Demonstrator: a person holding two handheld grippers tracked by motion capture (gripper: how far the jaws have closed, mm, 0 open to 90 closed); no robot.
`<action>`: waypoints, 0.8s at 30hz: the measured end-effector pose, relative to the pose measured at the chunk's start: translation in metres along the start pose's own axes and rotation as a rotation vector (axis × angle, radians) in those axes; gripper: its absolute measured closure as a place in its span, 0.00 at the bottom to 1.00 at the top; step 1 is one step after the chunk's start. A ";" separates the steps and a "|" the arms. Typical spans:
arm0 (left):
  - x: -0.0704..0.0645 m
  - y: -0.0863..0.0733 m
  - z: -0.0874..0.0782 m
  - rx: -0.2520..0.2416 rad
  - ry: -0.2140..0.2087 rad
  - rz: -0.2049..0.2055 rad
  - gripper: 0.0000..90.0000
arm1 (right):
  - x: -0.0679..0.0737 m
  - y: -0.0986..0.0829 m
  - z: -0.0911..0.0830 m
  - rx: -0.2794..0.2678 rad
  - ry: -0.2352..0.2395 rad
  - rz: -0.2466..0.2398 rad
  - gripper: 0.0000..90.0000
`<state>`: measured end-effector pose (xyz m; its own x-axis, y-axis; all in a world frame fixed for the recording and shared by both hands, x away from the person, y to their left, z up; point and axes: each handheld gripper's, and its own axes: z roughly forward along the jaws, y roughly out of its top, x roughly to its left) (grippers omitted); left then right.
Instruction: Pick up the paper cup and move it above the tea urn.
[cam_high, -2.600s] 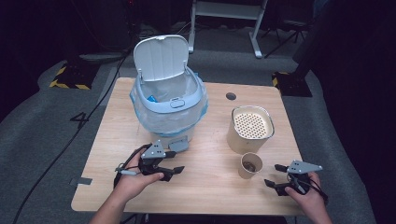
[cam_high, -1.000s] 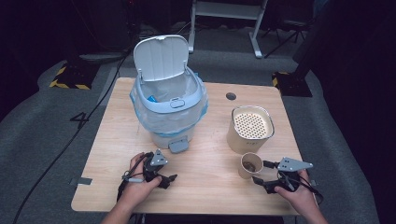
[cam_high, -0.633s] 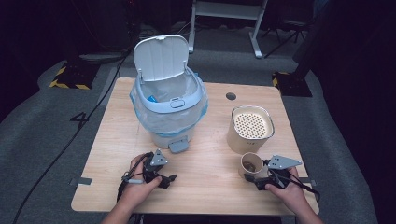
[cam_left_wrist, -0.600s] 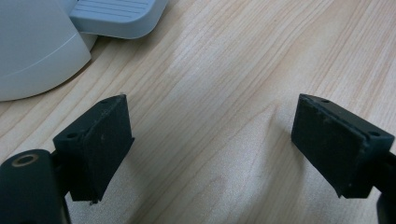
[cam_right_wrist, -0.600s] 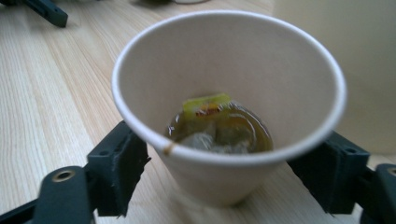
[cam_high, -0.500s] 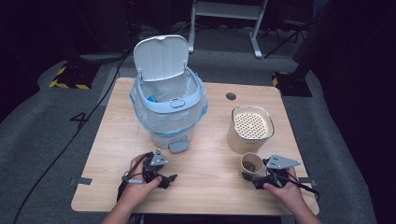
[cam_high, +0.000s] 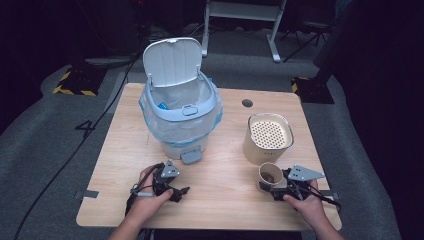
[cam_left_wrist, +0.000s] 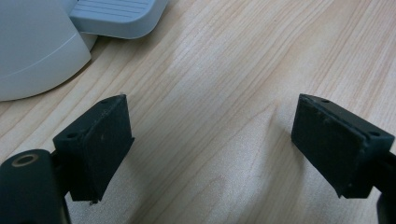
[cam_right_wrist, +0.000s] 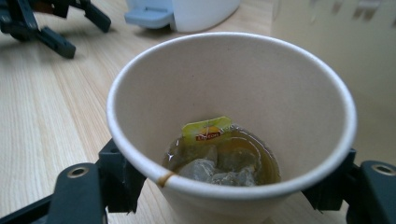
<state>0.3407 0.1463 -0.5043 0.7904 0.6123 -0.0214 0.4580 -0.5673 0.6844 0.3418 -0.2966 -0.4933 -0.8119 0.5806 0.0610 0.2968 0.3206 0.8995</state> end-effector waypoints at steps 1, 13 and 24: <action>0.000 0.000 0.000 0.000 0.000 0.000 0.14 | 0.000 0.002 -0.002 -0.007 0.001 -0.001 0.32; 0.000 0.000 0.000 0.000 -0.001 -0.001 0.14 | 0.006 0.029 -0.029 0.014 -0.027 -0.038 0.33; 0.000 0.000 0.000 0.001 0.000 0.001 0.14 | 0.004 0.057 -0.048 0.031 -0.035 -0.023 0.33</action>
<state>0.3406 0.1463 -0.5042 0.7909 0.6116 -0.0207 0.4573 -0.5683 0.6840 0.3317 -0.3121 -0.4213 -0.8007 0.5986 0.0252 0.2943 0.3563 0.8868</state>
